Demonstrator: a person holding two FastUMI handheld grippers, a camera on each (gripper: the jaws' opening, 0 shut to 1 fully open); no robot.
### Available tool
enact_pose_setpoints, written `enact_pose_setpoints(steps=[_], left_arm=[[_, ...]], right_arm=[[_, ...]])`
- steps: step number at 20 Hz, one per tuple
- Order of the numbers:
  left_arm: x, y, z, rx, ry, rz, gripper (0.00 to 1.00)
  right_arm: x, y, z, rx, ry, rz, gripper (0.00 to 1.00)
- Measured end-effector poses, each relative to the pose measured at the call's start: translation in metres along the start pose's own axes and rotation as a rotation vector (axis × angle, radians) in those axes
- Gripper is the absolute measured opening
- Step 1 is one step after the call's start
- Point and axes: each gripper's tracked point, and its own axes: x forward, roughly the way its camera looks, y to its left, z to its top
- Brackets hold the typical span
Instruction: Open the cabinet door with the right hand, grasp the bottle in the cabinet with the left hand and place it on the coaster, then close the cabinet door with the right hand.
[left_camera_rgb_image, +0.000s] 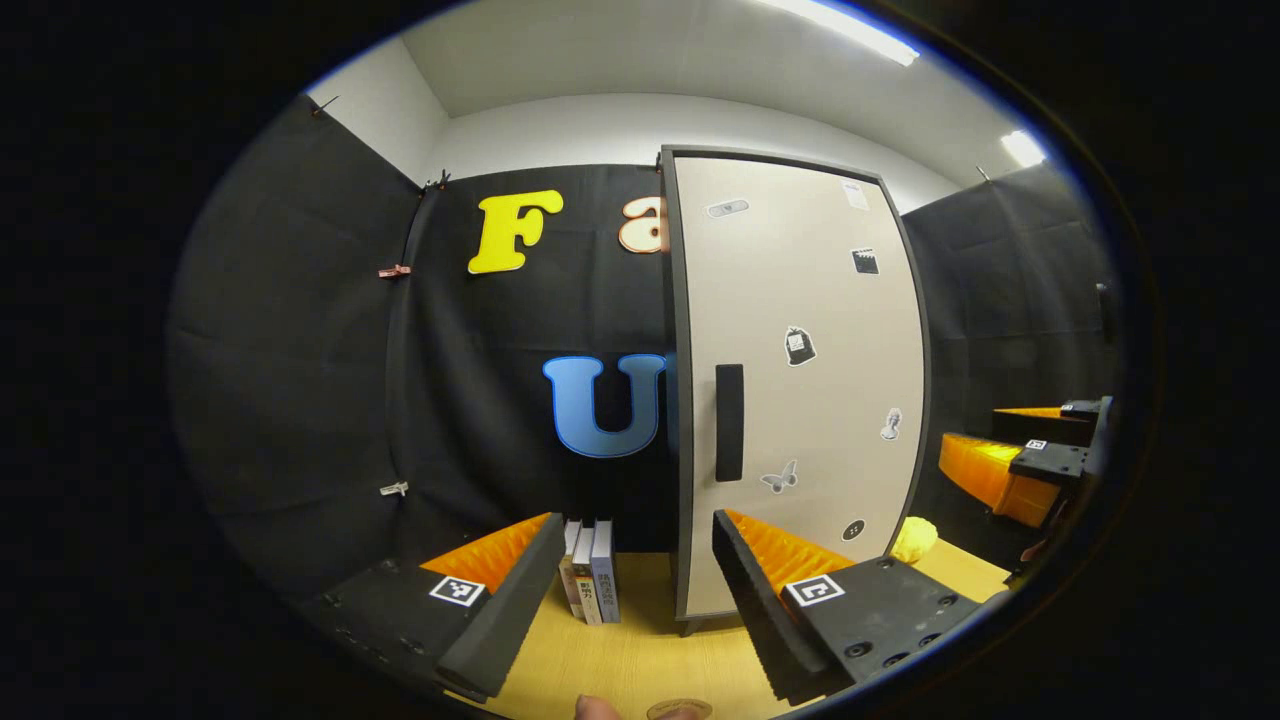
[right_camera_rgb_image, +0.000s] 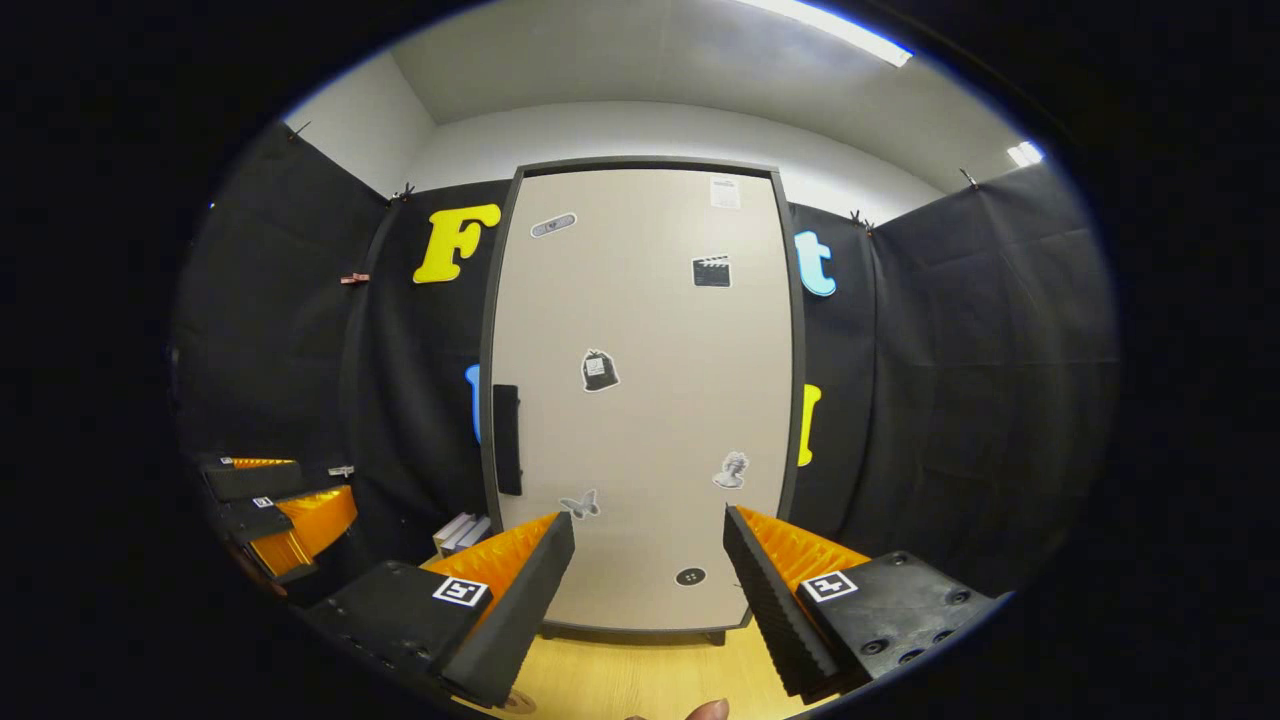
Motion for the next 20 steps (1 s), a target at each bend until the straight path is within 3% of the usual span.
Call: enact_pose_setpoints(steps=[7,12,15,20], left_arm=[[0.002,0.028,-0.006,-0.006,0.01,0.039,0.94],[0.003,0.045,-0.015,0.008,0.027,0.064,0.93],[0.004,0.051,-0.021,-0.011,0.041,0.07,0.94],[0.003,0.067,-0.035,0.007,0.068,0.101,0.94]], right_arm=[[0.057,0.055,0.016,-0.022,-0.048,0.077,0.97],[0.104,0.097,-0.003,-0.05,-0.028,0.115,0.98],[0.13,0.121,-0.012,0.004,-0.011,0.143,0.97],[0.177,0.138,-0.024,0.033,-0.001,0.12,0.97]])
